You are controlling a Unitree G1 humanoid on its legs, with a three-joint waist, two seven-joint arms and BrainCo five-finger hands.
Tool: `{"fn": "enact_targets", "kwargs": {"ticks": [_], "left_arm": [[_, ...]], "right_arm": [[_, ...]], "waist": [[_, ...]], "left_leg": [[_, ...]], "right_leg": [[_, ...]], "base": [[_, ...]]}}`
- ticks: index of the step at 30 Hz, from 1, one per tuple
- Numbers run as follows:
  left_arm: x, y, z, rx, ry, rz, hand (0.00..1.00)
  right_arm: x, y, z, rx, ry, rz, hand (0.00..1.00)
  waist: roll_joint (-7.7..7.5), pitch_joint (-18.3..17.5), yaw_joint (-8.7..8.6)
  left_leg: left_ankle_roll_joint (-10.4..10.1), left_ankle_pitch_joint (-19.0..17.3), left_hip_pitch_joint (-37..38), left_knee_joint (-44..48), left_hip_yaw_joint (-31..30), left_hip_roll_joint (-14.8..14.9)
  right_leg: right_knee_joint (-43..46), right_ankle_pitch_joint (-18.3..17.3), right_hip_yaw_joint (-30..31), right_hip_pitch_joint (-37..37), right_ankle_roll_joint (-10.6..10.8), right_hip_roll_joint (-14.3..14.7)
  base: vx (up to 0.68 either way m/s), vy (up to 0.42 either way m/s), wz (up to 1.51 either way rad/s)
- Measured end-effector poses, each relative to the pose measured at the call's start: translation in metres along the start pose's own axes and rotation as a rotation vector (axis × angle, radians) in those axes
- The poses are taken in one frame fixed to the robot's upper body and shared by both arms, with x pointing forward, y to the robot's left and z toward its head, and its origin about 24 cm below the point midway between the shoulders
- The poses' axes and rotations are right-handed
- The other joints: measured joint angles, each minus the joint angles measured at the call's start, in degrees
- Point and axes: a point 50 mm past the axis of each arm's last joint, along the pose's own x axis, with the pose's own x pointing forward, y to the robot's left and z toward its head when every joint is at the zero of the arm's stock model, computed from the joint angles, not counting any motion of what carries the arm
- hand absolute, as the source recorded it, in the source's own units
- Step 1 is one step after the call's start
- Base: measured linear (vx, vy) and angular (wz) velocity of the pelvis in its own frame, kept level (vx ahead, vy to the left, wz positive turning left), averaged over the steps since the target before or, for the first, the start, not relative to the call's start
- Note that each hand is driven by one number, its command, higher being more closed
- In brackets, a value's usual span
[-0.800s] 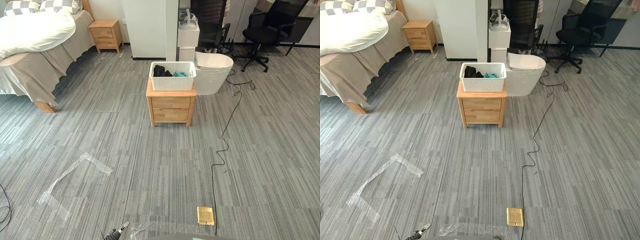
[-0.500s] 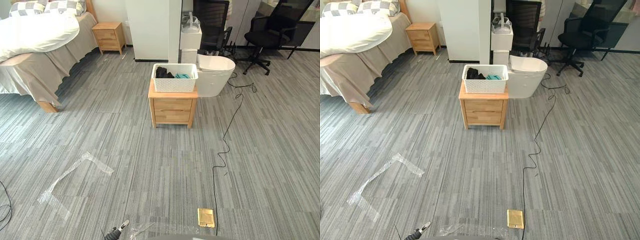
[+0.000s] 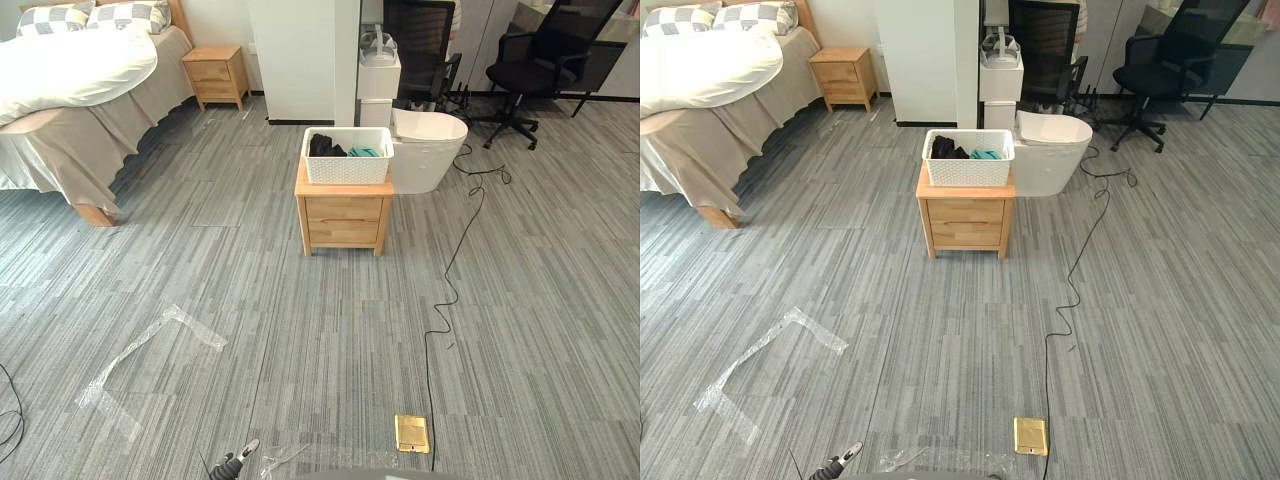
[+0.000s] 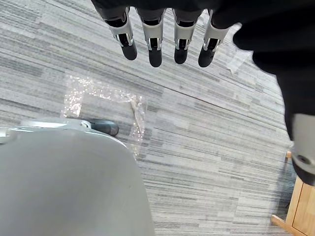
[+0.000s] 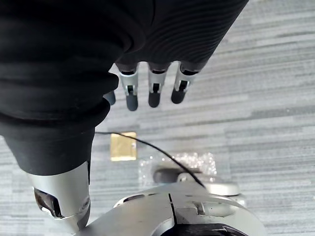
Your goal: Pick up the laundry basket with both hands and put the clothes into the washing machine.
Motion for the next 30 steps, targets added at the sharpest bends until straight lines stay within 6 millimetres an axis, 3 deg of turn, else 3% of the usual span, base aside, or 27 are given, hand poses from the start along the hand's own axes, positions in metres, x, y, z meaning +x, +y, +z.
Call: {"fn": "enact_targets", "kwargs": {"ticks": [10,20,23,25,27,28,29,30], "left_arm": [[0.0,0.004,-0.001,-0.014,0.009,0.012,0.0],[0.001,0.005,0.001,-0.048,0.004,0.016,0.0],[0.001,0.007,0.007,-0.068,-0.015,0.021,0.0],[0.001,0.006,0.009,-0.103,-0.033,0.02,0.0],[0.001,0.006,0.012,-0.139,-0.048,0.025,0.0],[0.001,0.004,0.012,-0.153,-0.049,0.023,0.0],[0.001,0.004,0.012,-0.157,-0.051,0.022,0.0],[0.001,0.003,0.012,-0.157,-0.048,0.018,0.0]], "right_arm": [[0.0,0.004,0.001,0.003,0.0,0.011,0.0],[0.001,0.004,0.003,0.054,0.004,0.004,0.0],[0.001,0.008,0.008,0.058,-0.009,0.008,0.0],[0.002,0.004,0.01,0.101,-0.018,-0.004,0.0],[0.002,0.004,0.012,0.102,-0.032,-0.014,0.0],[0.002,0.003,0.013,0.105,-0.037,-0.023,0.0],[0.001,0.002,0.012,0.105,-0.036,-0.025,0.0],[0.001,0.002,0.014,0.107,-0.048,-0.028,0.0]], "waist": [[-1.03,0.0,0.02],[-0.87,0.8,0.03],[-1.46,2.8,0.08],[-0.47,4.3,0.21],[0.22,5.4,0.55],[-0.49,5.9,1.61],[-0.4,6.1,1.83],[0.13,6.4,1.64]], "left_leg": [[0.1,0.1,0.3,0.0,-0.5,-0.3],[0.3,1.3,0.0,-0.3,-2.9,-0.5],[-0.2,-1.6,-2.3,6.6,-3.2,-0.4],[-2.2,-7.2,-7.9,20.5,-2.9,1.4],[-2.5,-6.1,-14.2,33.8,-0.8,2.5],[-2.2,-3.9,-16.9,39.0,1.9,3.5],[-1.8,-4.2,-17.8,40.8,3.4,4.0],[0.2,-6.0,-19.3,41.7,5.8,4.6]], "right_leg": [[-0.1,0.1,-0.3,0.4,-0.1,-0.3],[0.0,0.1,-3.2,1.4,-0.1,-0.5],[0.1,-0.1,-3.7,2.6,-0.3,-0.6],[0.9,-2.2,-3.9,2.9,-2.3,0.5],[2.6,-3.1,-2.9,2.7,-3.4,0.5],[3.3,-3.2,-2.0,3.1,-3.6,0.1],[3.6,-3.3,-1.7,3.1,-3.7,-0.3],[4.2,-3.7,-1.5,3.0,-3.9,-1.2]], "base": [[-0.02,0.003,0.01],[-0.02,-0.004,0.15],[-0.06,-0.012,0.13],[-0.13,-0.006,0.09],[-0.1,0.022,-0.16],[-0.05,0.019,-0.34],[-0.01,0.042,-0.25],[0.04,0.067,-0.13]]}}
